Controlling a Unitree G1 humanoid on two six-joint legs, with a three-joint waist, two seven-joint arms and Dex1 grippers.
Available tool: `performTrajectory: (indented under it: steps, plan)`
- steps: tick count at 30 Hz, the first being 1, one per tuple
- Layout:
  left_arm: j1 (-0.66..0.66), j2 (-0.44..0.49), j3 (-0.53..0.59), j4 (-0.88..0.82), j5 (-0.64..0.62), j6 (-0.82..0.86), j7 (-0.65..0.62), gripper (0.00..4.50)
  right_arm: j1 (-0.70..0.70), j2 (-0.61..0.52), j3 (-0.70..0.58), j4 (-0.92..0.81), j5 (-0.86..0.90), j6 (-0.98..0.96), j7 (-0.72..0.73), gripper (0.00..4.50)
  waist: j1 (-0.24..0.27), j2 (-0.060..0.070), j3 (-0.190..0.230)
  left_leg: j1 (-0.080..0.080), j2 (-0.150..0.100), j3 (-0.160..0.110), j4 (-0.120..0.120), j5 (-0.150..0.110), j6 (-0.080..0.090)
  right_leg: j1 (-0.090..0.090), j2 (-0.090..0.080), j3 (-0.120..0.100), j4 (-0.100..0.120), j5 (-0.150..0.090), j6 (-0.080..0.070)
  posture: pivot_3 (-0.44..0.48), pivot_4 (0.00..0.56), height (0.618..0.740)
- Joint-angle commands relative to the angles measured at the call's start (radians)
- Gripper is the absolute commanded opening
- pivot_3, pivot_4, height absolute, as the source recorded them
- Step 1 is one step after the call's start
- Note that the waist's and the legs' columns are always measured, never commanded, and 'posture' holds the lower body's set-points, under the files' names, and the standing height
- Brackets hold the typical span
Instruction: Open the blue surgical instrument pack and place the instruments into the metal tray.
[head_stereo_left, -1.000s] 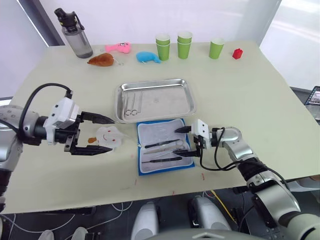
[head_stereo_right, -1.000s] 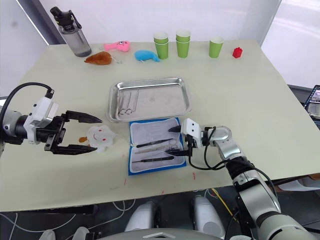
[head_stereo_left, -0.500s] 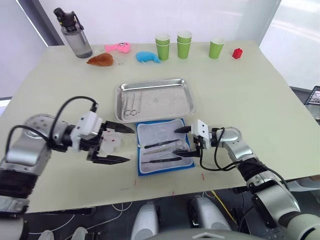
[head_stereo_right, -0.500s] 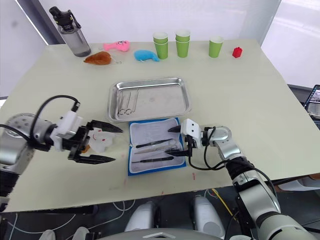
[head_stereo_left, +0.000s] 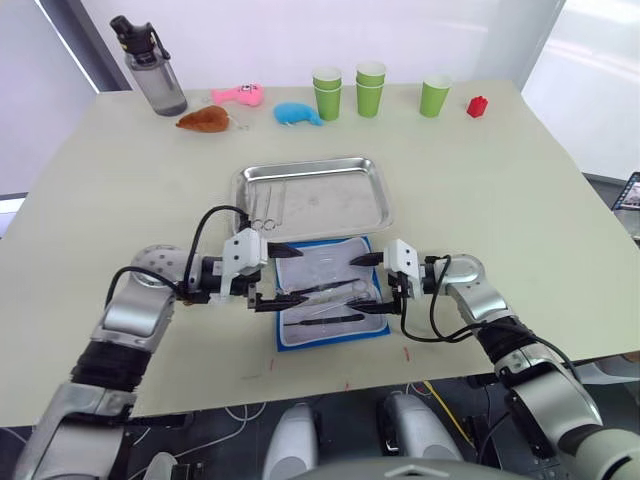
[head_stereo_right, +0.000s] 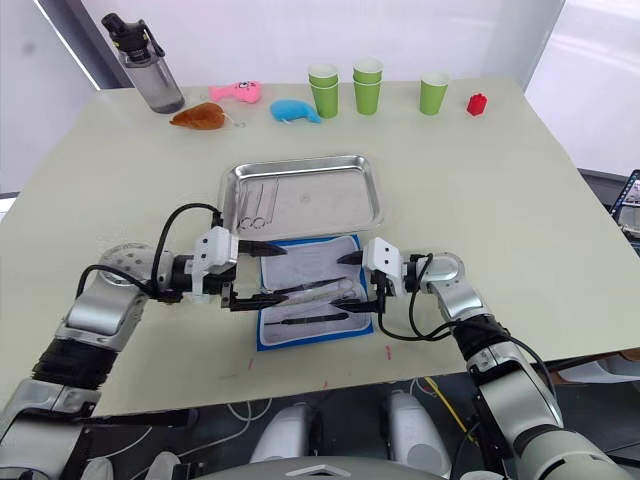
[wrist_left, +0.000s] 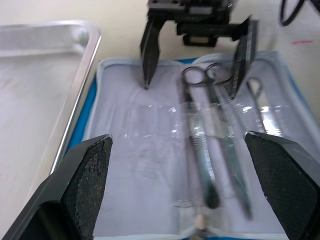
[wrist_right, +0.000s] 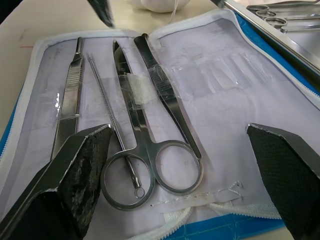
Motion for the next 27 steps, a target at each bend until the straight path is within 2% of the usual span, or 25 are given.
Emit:
performTrajectory:
  steps: [1, 2, 5, 9, 27]
  plan:
    - [-0.034, -0.008, -0.004, 0.039, 0.032, -0.041, -0.025, 4.46, 0.057, -0.016, 0.047, 0.084, -0.071, 0.041, -0.018, 4.5, 0.0, 0.0, 0.0, 0.0, 0.0, 0.0, 0.0, 0.0, 0.0, 0.0, 0.0, 0.0, 0.0, 0.0, 0.0, 0.0, 0.15, 0.734]
    - [-0.039, -0.01, -0.007, 0.047, 0.036, -0.046, -0.039, 4.46, 0.059, -0.016, 0.047, 0.082, -0.071, 0.042, -0.019, 4.5, 0.0, 0.0, 0.0, 0.0, 0.0, 0.0, 0.0, 0.0, 0.0, 0.0, 0.0, 0.0, 0.0, 0.0, 0.0, 0.0, 0.15, 0.734]
    - [-0.051, -0.021, -0.011, 0.068, 0.047, -0.059, -0.064, 3.73, 0.065, -0.016, 0.047, 0.075, -0.07, 0.046, -0.022, 4.5, 0.0, 0.0, 0.0, 0.0, 0.0, 0.0, 0.0, 0.0, 0.0, 0.0, 0.0, 0.0, 0.0, 0.0, 0.0, 0.0, 0.15, 0.734]
    - [-0.063, -0.034, -0.021, 0.089, 0.077, -0.08, -0.068, 1.85, 0.073, -0.018, 0.046, 0.065, -0.068, 0.05, -0.026, 4.5, 0.001, -0.001, -0.001, 0.0, 0.0, 0.0, 0.0, 0.0, 0.0, 0.0, 0.0, 0.0, 0.0, 0.0, 0.0, 0.0, 0.15, 0.734]
    - [-0.054, -0.099, -0.059, 0.159, 0.125, -0.142, -0.12, 1.85, 0.08, -0.022, 0.045, 0.055, -0.067, 0.055, -0.032, 4.5, 0.002, 0.0, -0.002, 0.0, 0.0, 0.0, 0.0, 0.0, 0.0, 0.0, 0.0, -0.001, 0.0, 0.0, 0.0, 0.0, 0.15, 0.734]
